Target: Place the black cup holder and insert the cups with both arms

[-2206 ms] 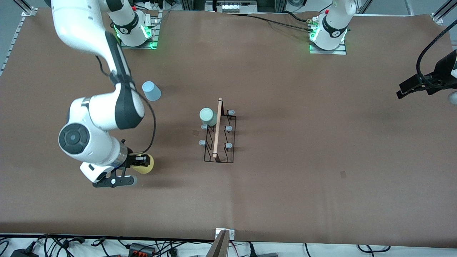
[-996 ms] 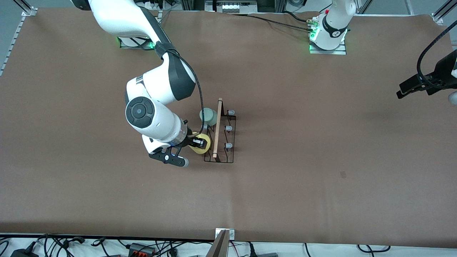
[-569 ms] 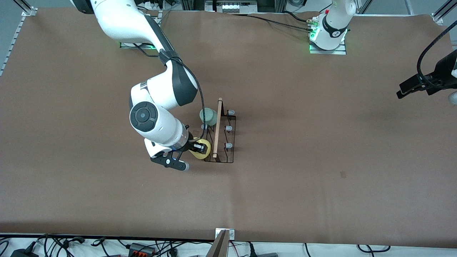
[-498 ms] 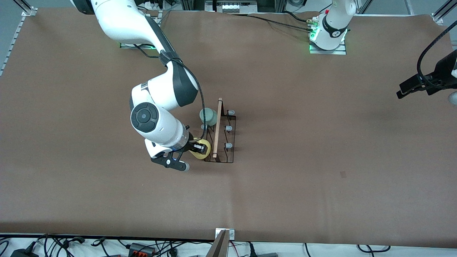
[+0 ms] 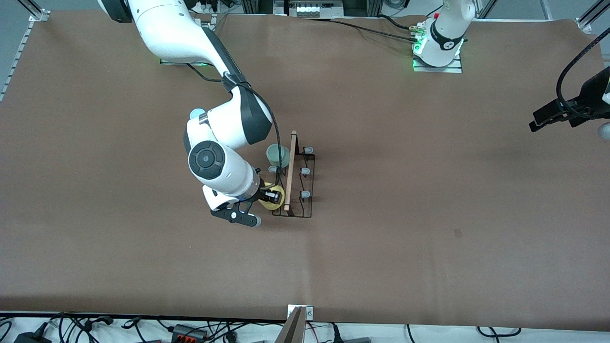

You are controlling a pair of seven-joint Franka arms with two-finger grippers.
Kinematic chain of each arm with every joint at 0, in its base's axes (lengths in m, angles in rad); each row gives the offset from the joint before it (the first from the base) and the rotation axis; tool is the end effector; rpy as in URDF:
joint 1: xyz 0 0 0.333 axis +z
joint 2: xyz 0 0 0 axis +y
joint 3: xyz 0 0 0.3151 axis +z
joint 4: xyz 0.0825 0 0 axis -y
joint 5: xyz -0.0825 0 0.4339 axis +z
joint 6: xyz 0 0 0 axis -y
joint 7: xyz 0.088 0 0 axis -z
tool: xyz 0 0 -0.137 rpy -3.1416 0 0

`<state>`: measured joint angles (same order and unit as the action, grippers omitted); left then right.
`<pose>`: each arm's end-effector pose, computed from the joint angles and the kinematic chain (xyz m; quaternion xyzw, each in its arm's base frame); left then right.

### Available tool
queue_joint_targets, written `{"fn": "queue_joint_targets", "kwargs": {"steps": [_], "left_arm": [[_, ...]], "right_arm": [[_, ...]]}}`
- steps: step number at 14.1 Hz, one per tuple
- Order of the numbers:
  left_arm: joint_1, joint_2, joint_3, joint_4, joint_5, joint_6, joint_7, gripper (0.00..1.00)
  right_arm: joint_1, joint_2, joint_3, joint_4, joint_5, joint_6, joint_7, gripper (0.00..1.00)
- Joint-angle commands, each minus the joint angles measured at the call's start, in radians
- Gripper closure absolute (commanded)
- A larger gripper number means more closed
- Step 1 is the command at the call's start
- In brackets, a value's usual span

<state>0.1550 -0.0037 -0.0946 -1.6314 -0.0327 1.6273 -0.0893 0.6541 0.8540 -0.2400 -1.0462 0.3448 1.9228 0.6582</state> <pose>0.6063 0.0323 0.5691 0.9970 0.0757 -0.0004 0.0161 0.7114 0.4137 0.2925 -0.9878 0.1354 0.0202 0.0737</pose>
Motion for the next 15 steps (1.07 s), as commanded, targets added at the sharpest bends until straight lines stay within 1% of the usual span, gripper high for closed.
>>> {"fn": "queue_joint_targets", "kwargs": {"steps": [1,4,6,7,9,11,12,15], "left_arm": [[0.011,0.002,-0.002,0.002,-0.029,0.002,0.026,0.0],[0.011,0.002,-0.002,0.002,-0.029,0.002,0.026,0.0],[0.011,0.005,-0.002,0.004,-0.029,0.002,0.026,0.0],[0.011,0.005,-0.002,0.004,-0.029,0.002,0.026,0.0],[0.011,0.01,-0.002,0.021,-0.027,0.002,0.026,0.0],[0.011,0.027,-0.002,0.039,-0.026,-0.001,0.026,0.0],[0.014,0.027,-0.002,0.041,-0.027,-0.001,0.026,0.0],[0.017,0.027,-0.002,0.042,-0.026,-0.001,0.026,0.0]], "right_arm": [[0.001,0.002,-0.008,0.015,-0.013,0.012,0.029,0.0],[-0.01,-0.032,-0.018,0.017,-0.015,-0.008,0.027,0.0],[-0.008,-0.043,-0.073,0.017,-0.029,-0.059,0.014,0.0],[-0.008,-0.068,-0.1,0.017,-0.029,-0.106,0.003,0.0],[-0.011,-0.117,-0.151,0.017,-0.029,-0.184,-0.105,0.0],[-0.022,-0.139,-0.209,0.017,-0.027,-0.249,-0.242,0.0],[-0.025,-0.157,-0.229,0.017,-0.029,-0.267,-0.287,0.0],[-0.027,-0.182,-0.298,0.015,-0.026,-0.3,-0.327,0.0]]}}
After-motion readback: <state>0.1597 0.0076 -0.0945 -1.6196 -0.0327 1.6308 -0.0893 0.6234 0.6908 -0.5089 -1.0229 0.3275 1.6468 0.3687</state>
